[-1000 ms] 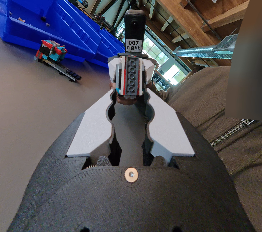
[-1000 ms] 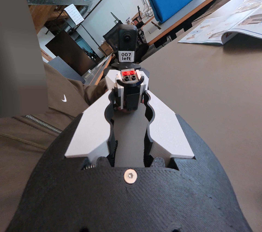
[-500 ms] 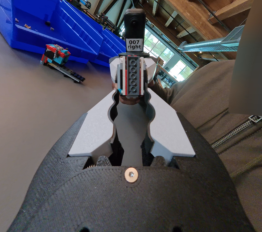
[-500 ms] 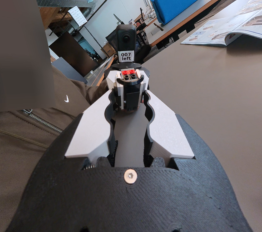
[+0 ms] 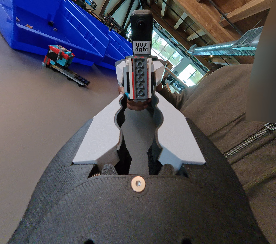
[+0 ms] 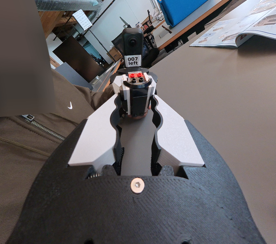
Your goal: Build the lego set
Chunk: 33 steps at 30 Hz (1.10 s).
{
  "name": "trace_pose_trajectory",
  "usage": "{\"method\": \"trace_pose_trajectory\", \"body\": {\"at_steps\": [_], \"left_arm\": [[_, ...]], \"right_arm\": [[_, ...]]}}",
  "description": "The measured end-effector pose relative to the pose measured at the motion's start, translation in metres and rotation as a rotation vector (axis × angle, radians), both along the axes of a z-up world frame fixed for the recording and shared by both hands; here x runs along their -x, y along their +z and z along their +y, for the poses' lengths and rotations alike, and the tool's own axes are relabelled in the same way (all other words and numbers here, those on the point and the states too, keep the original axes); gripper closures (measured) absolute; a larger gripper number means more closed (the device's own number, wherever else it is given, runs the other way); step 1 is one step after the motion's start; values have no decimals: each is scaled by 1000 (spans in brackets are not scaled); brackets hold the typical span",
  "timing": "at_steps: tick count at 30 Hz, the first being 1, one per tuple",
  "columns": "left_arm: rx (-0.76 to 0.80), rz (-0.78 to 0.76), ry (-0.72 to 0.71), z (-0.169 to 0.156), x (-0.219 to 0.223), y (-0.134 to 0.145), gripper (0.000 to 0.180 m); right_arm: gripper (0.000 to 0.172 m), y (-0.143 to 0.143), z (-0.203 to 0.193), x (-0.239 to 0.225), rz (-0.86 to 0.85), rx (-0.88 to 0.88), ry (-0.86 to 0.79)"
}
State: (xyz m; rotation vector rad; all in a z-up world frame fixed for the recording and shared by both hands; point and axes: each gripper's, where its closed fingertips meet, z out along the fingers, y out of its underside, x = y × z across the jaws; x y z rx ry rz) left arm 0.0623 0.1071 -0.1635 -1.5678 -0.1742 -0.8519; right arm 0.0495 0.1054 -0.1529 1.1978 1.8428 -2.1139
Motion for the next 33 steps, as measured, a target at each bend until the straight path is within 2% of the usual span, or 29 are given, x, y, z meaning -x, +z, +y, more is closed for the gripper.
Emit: {"method": "trace_pose_trajectory", "body": {"at_steps": [11,14,19,27,33], "left_arm": [[-1,-72,-29,0,0,1,143],[-33,-84,-25,-4,5,7,131],[-72,-38,6,-3,12,17,127],[-53,64,-31,4,7,14,129],[-46,75,-52,6,3,12,141]], "right_arm": [[130,-2,1,1,22,-42,-10],[130,-5,3,3,30,-77,-26],[130,-7,1,1,53,-115,-21],[130,-9,-7,-4,95,-184,7],[130,-10,-7,-4,103,-203,3]]}}
